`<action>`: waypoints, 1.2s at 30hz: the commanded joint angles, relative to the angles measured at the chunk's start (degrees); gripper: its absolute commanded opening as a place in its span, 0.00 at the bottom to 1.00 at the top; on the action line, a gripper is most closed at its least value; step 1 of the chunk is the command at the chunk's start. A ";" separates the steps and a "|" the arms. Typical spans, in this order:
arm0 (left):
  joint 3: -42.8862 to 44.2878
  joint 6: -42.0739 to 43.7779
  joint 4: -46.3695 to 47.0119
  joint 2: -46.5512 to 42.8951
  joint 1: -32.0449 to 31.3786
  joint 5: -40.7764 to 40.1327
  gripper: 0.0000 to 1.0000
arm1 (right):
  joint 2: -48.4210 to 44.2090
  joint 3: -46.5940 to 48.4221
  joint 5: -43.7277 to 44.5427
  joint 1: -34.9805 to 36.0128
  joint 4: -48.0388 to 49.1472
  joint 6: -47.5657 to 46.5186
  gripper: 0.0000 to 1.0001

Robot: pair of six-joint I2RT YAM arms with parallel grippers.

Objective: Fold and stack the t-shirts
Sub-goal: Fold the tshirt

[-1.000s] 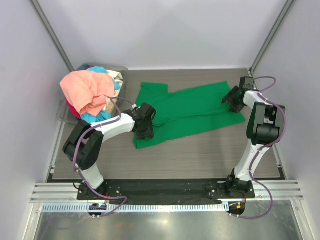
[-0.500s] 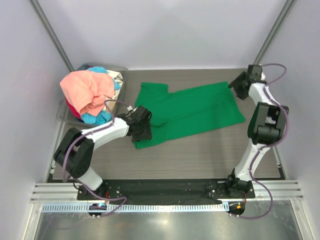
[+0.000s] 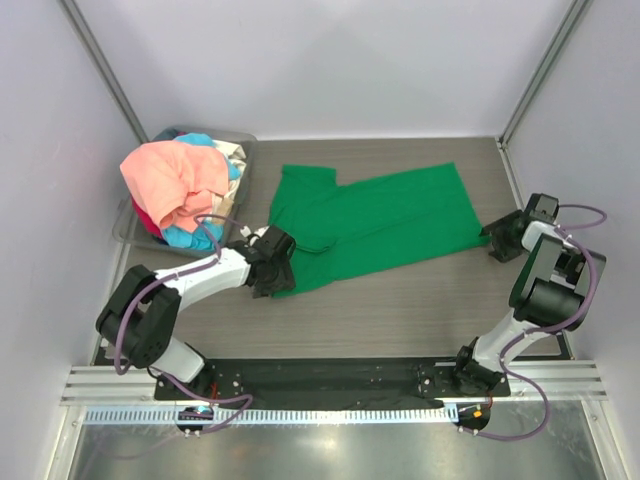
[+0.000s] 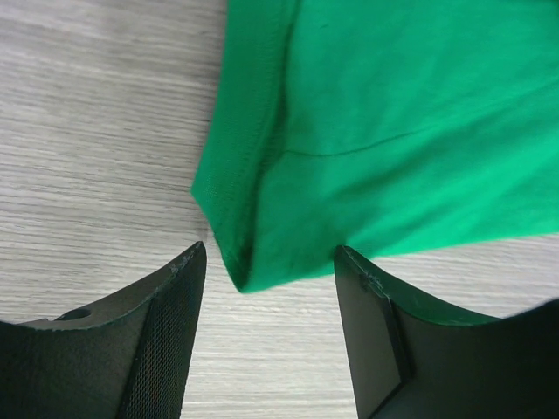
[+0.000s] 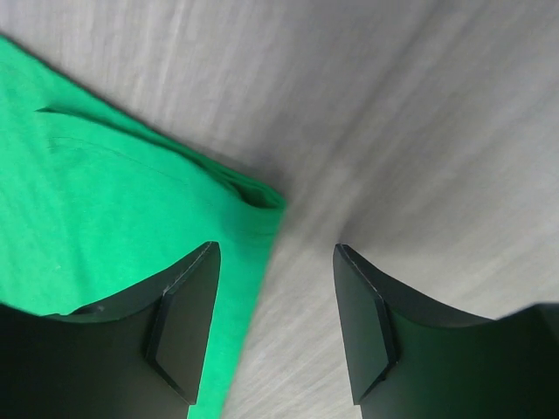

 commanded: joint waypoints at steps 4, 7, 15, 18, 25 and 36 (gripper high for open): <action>-1.93 -3.06 4.00 2.44 -0.08 -1.91 0.61 | 5.52 2.80 -3.17 1.97 5.99 0.43 0.59; -1.76 -2.71 5.31 4.46 0.01 -2.70 0.36 | 7.64 2.81 -2.47 2.76 6.16 0.34 0.50; 0.79 -1.12 0.93 1.14 0.10 -4.54 0.00 | 3.17 -0.53 -1.15 3.03 3.80 0.08 0.01; 0.09 -1.47 -2.41 -4.83 0.10 -5.07 0.00 | -2.62 -2.81 0.78 3.03 0.37 0.78 0.01; -5.18 -4.55 -7.60 -18.11 0.01 -4.29 0.00 | -17.48 -11.67 3.16 2.15 -7.45 1.31 0.01; -12.74 -10.00 -13.14 -30.24 -1.30 0.99 0.04 | -41.74 -20.21 9.84 -0.84 -18.18 2.18 0.21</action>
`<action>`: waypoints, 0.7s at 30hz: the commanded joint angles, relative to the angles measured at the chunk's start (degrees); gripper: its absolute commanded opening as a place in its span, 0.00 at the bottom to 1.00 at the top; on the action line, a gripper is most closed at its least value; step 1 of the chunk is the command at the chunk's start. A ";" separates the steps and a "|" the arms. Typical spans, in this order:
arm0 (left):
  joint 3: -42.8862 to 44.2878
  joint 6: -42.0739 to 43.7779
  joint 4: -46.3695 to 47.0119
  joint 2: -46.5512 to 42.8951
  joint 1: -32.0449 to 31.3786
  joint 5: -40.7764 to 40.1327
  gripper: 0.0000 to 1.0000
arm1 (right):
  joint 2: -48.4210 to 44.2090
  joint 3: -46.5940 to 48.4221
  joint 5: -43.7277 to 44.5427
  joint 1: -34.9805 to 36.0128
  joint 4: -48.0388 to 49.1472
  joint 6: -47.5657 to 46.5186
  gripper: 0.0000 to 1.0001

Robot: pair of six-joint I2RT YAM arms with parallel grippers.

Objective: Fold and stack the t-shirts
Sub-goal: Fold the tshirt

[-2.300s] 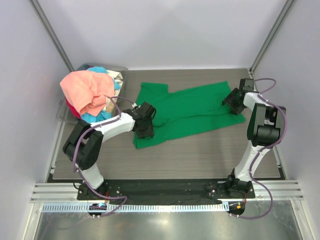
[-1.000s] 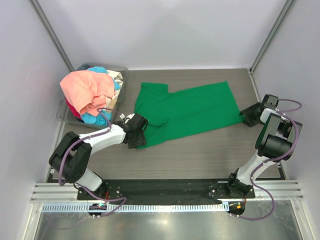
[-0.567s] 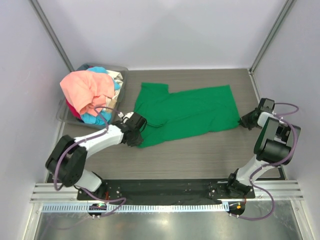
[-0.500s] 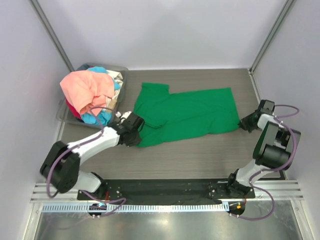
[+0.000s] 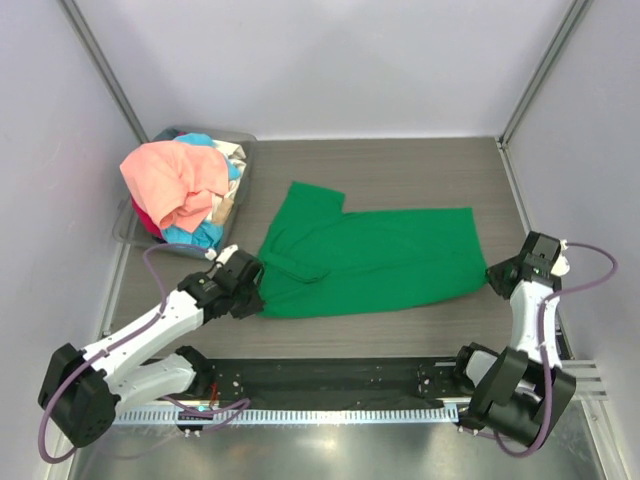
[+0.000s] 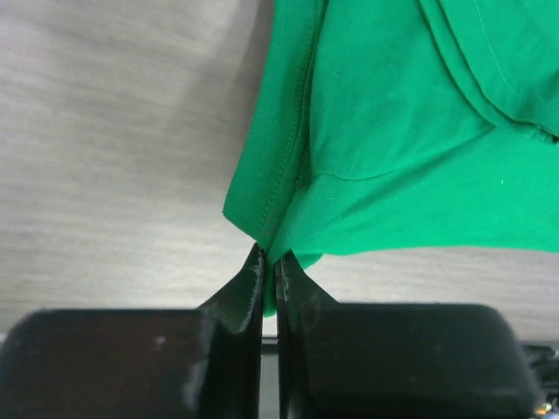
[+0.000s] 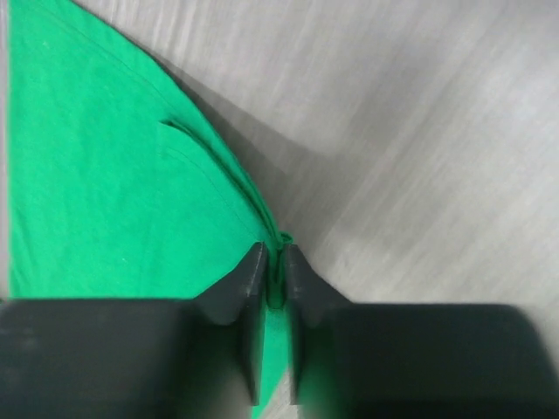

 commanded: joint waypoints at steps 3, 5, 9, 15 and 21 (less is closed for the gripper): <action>-0.57 -2.51 -5.63 -4.36 -0.96 2.63 0.25 | -6.86 -1.19 2.66 -0.69 -5.35 2.04 0.74; 1.27 -1.89 -8.17 -5.93 -1.05 2.64 0.46 | -6.77 -0.48 -0.13 -0.69 -5.36 2.13 0.82; 8.91 2.06 -11.08 -3.49 -1.05 0.62 0.64 | -7.03 4.07 0.82 -0.69 -6.06 1.43 0.84; 27.62 12.58 -9.60 13.44 0.79 -11.07 0.62 | -4.85 7.16 -5.86 1.33 -1.76 1.25 0.79; 43.24 20.96 3.59 29.45 11.58 -0.98 0.61 | -3.34 9.72 -4.62 7.64 1.38 -2.70 0.80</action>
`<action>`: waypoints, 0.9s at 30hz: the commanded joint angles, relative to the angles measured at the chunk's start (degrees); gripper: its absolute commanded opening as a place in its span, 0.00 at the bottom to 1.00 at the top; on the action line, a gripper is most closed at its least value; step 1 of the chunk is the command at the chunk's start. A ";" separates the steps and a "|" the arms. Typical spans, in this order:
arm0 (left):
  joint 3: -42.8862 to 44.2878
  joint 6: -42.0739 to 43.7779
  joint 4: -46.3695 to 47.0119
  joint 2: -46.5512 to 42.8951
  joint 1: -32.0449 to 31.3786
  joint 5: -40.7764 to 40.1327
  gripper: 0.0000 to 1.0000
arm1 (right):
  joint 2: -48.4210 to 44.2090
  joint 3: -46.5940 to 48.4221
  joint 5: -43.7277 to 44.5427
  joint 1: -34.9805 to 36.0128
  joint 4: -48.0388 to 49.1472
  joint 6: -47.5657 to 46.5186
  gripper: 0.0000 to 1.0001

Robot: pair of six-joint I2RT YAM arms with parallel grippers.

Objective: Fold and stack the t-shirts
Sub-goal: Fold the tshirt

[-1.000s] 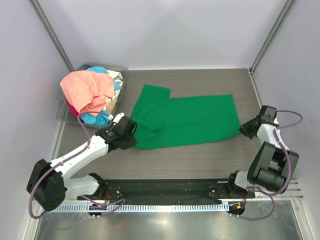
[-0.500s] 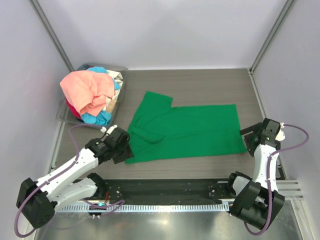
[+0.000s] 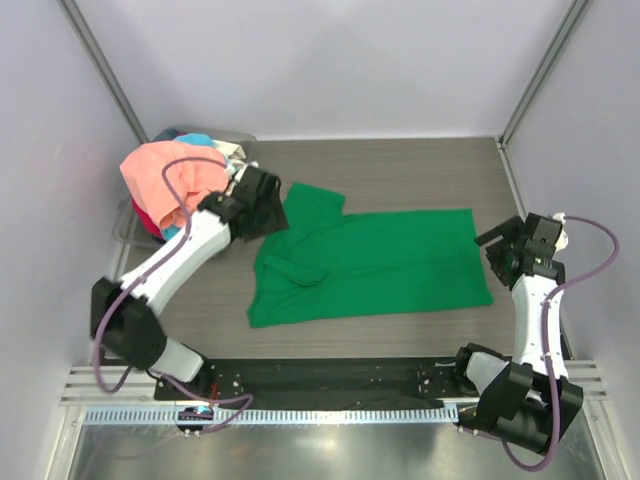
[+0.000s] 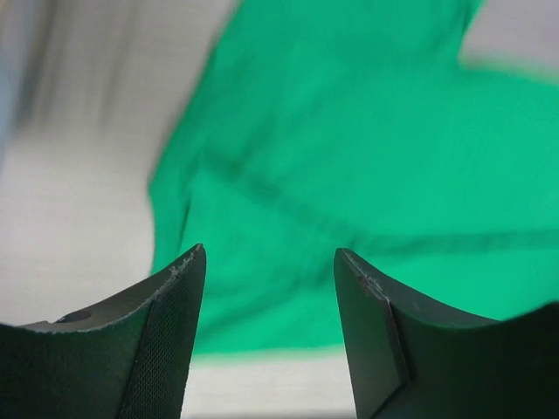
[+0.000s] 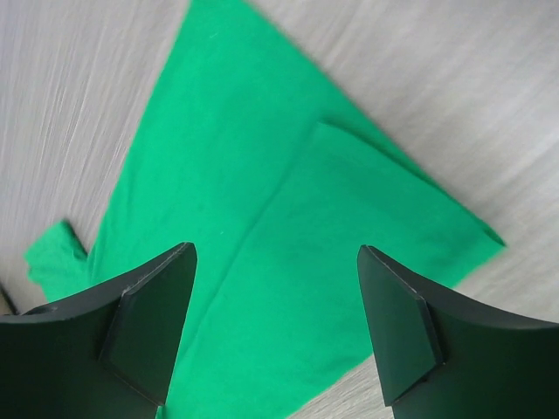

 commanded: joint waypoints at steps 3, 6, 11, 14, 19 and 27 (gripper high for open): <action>21.13 9.04 7.38 19.81 10.22 9.37 0.59 | 0.46 2.17 -0.43 5.96 5.74 -4.09 0.81; 31.53 13.42 7.02 32.74 11.90 12.30 0.58 | 1.16 1.74 -1.48 7.55 7.14 -4.61 0.82; 54.13 17.83 2.29 49.88 13.14 13.45 0.59 | 2.31 1.12 -3.85 10.45 9.08 -5.23 0.82; 61.26 17.83 0.43 57.80 13.93 13.71 0.59 | 2.74 1.21 -4.30 10.81 9.78 -6.11 0.82; 62.16 17.83 2.10 63.70 14.11 16.61 0.61 | 4.15 0.86 -5.26 11.51 10.75 -6.29 0.82; 63.73 17.39 2.63 67.39 13.32 19.51 0.63 | 5.12 0.07 -4.48 12.12 12.60 -6.29 0.82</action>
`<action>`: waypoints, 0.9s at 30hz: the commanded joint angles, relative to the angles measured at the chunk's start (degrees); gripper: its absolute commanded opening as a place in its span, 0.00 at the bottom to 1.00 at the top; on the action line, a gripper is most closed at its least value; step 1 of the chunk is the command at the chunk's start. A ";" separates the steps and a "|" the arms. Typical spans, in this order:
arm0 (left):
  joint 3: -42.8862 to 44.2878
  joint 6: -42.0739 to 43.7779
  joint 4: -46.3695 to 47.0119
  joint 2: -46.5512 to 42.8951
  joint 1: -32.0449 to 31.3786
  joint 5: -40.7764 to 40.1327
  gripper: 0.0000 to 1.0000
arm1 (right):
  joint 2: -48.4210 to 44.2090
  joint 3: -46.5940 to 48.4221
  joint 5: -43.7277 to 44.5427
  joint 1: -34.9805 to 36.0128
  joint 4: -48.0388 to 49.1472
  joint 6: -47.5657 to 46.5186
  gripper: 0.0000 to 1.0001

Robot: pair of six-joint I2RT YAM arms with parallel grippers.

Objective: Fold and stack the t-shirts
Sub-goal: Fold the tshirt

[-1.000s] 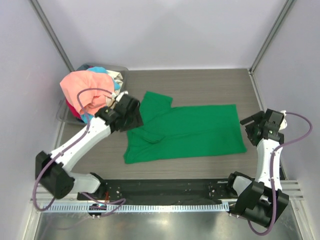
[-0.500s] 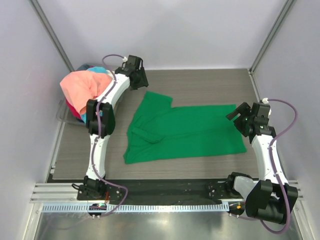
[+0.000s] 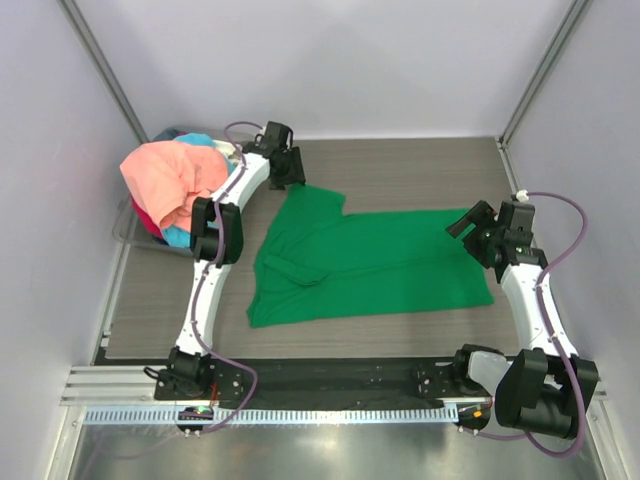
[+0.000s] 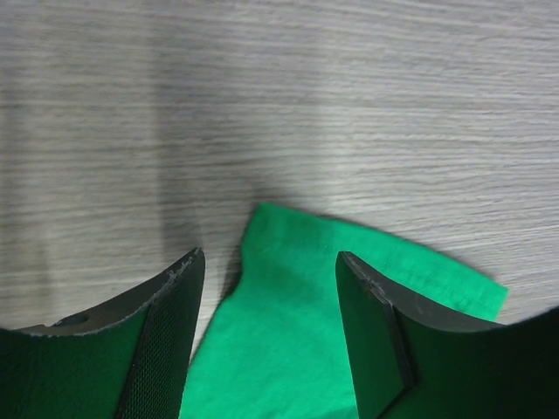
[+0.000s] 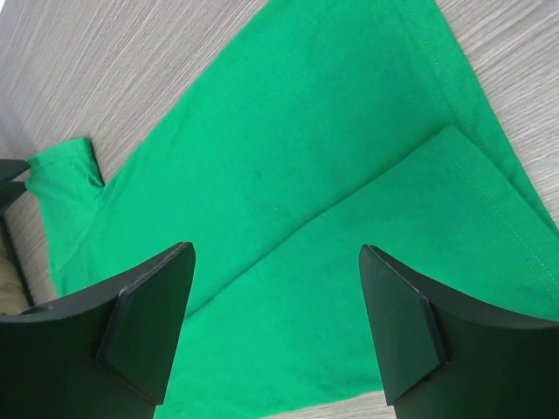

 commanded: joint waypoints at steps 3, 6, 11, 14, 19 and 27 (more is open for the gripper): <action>3.14 0.43 -1.24 3.71 -1.16 3.02 0.61 | 1.23 0.13 0.97 0.48 3.55 -0.93 0.82; 4.72 0.17 -1.51 5.03 -1.51 2.49 0.53 | 3.78 1.35 4.22 0.56 4.43 -1.20 0.82; 6.83 -0.36 -1.60 6.00 -1.51 3.89 0.17 | 14.49 8.20 6.86 0.56 4.52 -0.05 0.82; 6.31 -0.10 -1.86 4.60 -1.42 3.98 0.01 | 22.75 14.97 8.35 0.30 2.94 -1.10 0.83; 3.49 0.08 -1.51 -1.03 -1.34 3.63 0.00 | 35.41 26.39 11.52 -1.72 1.27 -3.99 0.83; -2.39 0.43 0.25 -7.97 -1.16 5.38 0.00 | 48.78 39.22 16.00 -1.81 -0.93 -6.47 0.72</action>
